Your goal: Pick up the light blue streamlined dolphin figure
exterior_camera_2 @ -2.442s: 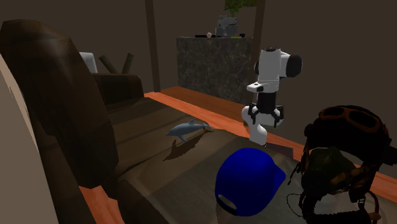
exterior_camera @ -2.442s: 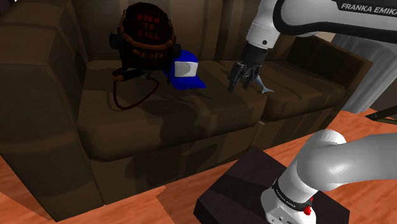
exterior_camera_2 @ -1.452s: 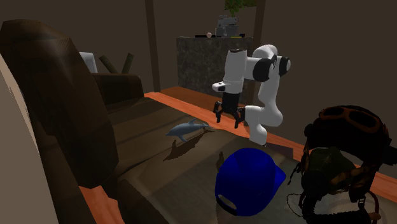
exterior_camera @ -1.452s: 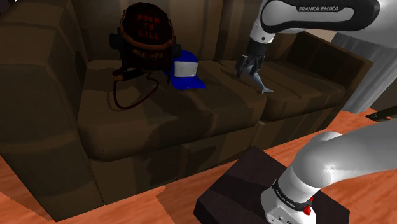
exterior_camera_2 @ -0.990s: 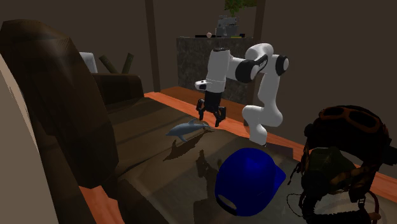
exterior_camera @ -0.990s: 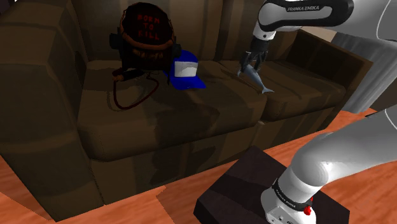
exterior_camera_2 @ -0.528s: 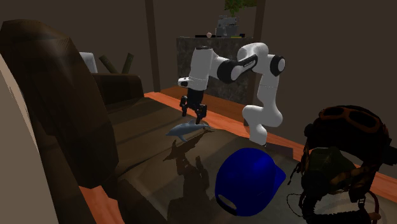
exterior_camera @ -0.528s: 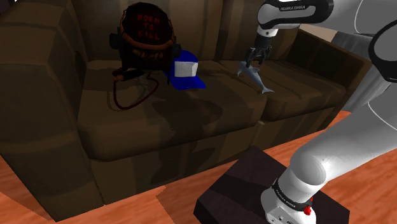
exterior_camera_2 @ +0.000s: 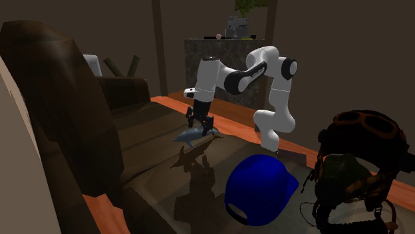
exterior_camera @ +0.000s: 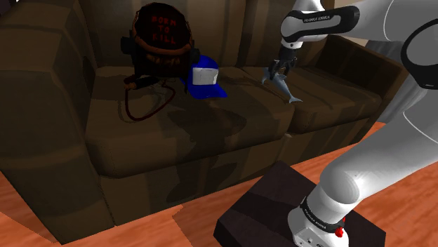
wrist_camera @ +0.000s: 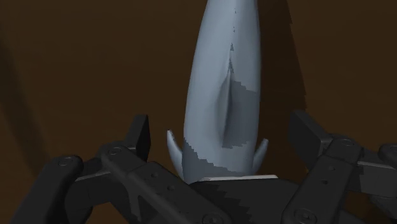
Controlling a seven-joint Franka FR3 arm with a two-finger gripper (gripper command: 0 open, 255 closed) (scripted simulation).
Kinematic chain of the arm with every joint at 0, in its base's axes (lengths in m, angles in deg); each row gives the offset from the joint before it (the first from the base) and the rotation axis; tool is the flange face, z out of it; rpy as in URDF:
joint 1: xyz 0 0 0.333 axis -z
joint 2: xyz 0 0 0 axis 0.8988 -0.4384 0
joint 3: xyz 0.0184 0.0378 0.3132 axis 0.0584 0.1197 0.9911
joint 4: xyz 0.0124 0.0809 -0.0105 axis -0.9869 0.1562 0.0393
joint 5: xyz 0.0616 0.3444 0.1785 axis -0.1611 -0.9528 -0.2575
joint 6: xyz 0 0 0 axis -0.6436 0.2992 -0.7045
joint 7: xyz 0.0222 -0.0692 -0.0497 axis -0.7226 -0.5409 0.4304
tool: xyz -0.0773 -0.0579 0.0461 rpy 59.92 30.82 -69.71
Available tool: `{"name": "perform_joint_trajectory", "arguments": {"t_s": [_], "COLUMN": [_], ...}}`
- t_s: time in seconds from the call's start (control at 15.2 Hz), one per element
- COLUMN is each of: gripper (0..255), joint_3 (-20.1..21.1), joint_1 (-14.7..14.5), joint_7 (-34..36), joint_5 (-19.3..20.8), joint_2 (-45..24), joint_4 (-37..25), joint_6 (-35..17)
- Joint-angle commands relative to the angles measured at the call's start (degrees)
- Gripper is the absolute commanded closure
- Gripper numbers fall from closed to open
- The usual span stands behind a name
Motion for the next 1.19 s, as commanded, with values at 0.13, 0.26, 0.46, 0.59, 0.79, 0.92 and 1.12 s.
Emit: {"name": "perform_joint_trajectory", "arguments": {"t_s": [0.13,0.26,0.46,0.59,0.79,0.92,1.12], "gripper": [255,255,255,255,255,255,255], "joint_3": [0.0,0.0,0.0,0.0,0.1,0.2,0.2], "joint_1": [0.0,0.0,0.0,0.0,0.0,-0.1,-0.2], "joint_7": [0.1,0.1,0.1,0.1,0.0,-0.2,-0.5], "joint_5": [0.1,0.1,0.1,0.1,0.0,-0.1,-0.3], "joint_2": [0.2,0.2,0.2,0.2,0.2,0.2,0.1], "joint_4": [0.8,0.8,0.8,0.8,-0.7,-2.3,-4.7], "joint_6": [-0.6,-0.7,-0.6,-0.6,0.9,2.4,4.7]}}
